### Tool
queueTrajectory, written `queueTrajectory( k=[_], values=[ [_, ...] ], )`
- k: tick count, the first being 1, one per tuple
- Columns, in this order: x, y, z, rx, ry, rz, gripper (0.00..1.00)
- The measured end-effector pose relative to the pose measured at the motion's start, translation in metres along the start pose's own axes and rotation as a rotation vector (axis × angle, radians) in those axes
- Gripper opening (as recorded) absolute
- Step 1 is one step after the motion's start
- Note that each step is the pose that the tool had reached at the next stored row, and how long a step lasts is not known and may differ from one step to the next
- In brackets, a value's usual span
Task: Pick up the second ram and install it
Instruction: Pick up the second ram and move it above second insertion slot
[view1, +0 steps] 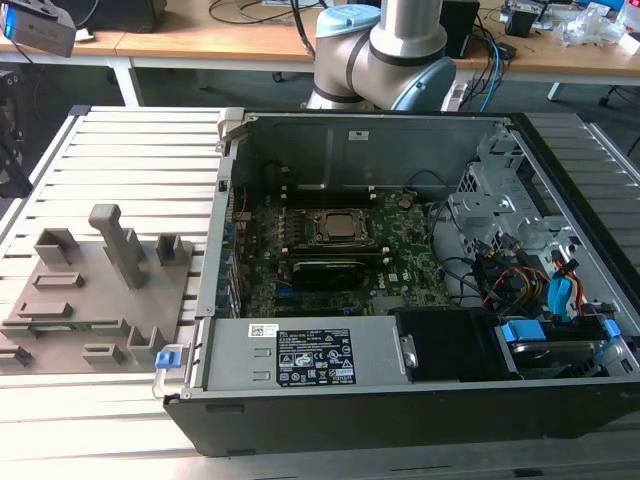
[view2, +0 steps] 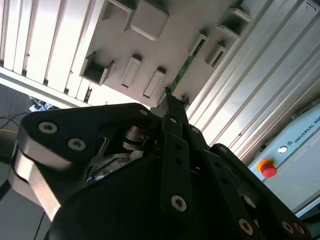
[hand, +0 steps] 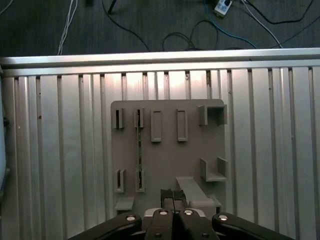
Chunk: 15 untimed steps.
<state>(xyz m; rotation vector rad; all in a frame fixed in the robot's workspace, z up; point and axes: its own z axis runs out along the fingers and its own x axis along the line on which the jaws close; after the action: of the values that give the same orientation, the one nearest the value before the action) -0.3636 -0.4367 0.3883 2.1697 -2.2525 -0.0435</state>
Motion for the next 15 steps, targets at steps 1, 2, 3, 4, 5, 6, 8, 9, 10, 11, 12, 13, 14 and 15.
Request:
queueTrajectory(
  k=[1, 2, 3, 4, 5, 6, 8, 9, 10, 11, 12, 13, 14, 15],
  values=[
    [0.0, 0.0, 0.0, 0.0, 0.0, 0.0, 0.11],
    [0.0, 0.0, 0.0, 0.0, 0.0, 0.0, 0.11],
    [0.0, 0.0, 0.0, 0.0, 0.0, 0.0, 0.11],
    [0.0, 0.0, 0.0, 0.0, 0.0, 0.0, 0.11],
    [0.0, 0.0, 0.0, 0.0, 0.0, 0.0, 0.24],
    [0.0, 0.0, 0.0, 0.0, 0.0, 0.0, 0.29],
    [0.0, 0.0, 0.0, 0.0, 0.0, 0.0, 0.36],
    [0.0, 0.0, 0.0, 0.0, 0.0, 0.001, 0.36],
    [0.0, 0.0, 0.0, 0.0001, 0.0, 0.001, 0.36],
    [0.001, -0.0001, 0.0006, 0.0001, -0.0001, 0.0, 0.36],
    [0.0024, -0.0001, 0.0042, 0.0, 0.0, 0.001, 0.36],
    [0.0029, -0.0003, 0.0072, 0.0001, -0.0001, 0.001, 0.36],
    [0.0029, -0.0003, 0.0085, -0.0001, 0.0001, 0.001, 0.36],
    [0.0029, -0.0003, 0.0095, 0.0, -0.0001, 0.001, 0.36]
  ],
)
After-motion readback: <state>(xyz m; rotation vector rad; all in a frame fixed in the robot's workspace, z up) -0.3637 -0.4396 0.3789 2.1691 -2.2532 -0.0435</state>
